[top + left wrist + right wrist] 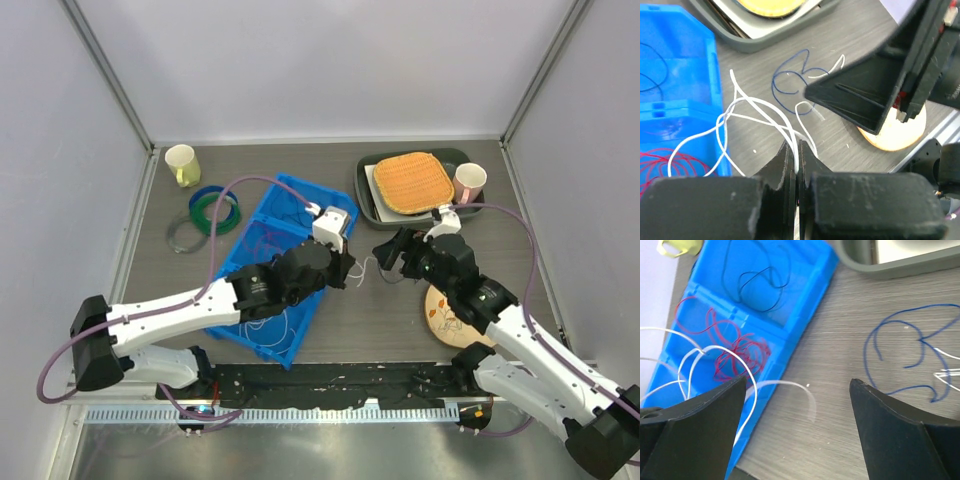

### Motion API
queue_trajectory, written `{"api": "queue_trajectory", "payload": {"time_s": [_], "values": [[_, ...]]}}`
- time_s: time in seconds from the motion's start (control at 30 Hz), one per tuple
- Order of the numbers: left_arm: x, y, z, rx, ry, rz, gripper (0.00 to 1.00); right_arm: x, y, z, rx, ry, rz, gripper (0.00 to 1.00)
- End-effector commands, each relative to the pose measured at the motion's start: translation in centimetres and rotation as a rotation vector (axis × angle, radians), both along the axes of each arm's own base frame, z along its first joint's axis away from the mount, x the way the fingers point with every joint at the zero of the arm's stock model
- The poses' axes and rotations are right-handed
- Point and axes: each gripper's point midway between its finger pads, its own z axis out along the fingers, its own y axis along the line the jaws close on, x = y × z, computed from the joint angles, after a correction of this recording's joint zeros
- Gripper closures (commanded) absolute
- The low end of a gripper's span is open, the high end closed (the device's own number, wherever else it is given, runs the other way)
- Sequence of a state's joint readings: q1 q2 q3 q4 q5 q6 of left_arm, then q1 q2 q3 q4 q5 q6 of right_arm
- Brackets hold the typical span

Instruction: Untangle the cables

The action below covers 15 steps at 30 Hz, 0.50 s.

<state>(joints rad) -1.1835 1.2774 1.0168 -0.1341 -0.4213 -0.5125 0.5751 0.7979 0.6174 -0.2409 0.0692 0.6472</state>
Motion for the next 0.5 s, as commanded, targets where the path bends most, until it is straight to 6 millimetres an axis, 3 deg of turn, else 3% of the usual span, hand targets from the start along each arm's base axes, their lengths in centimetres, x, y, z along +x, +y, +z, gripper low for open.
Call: {"api": "queue_trajectory", "payload": {"time_s": [0.0,0.13,0.23,0.3,0.47], "values": [[2.3,2.1,5.2,-0.073,-0.043,0.073,1.0,1.5,-3.9,0.5,-0.035,-0.064,-0.235,0.09],[4.4,4.1,8.0,-0.107,-0.075,0.139,1.0,1.5,-5.8,1.1,-0.029,-0.101,-0.331,0.07],[6.1,5.9,9.3,-0.11,-0.081,0.218,1.0,1.5,-6.5,1.1,-0.029,-0.123,-0.36,0.07],[6.9,8.2,9.1,-0.076,-0.074,0.333,1.0,1.4,-6.5,1.1,-0.026,-0.132,-0.357,0.07],[5.3,13.9,8.7,-0.112,0.049,0.57,1.0,1.4,-5.9,1.1,-0.03,-0.13,-0.323,0.07]]}}
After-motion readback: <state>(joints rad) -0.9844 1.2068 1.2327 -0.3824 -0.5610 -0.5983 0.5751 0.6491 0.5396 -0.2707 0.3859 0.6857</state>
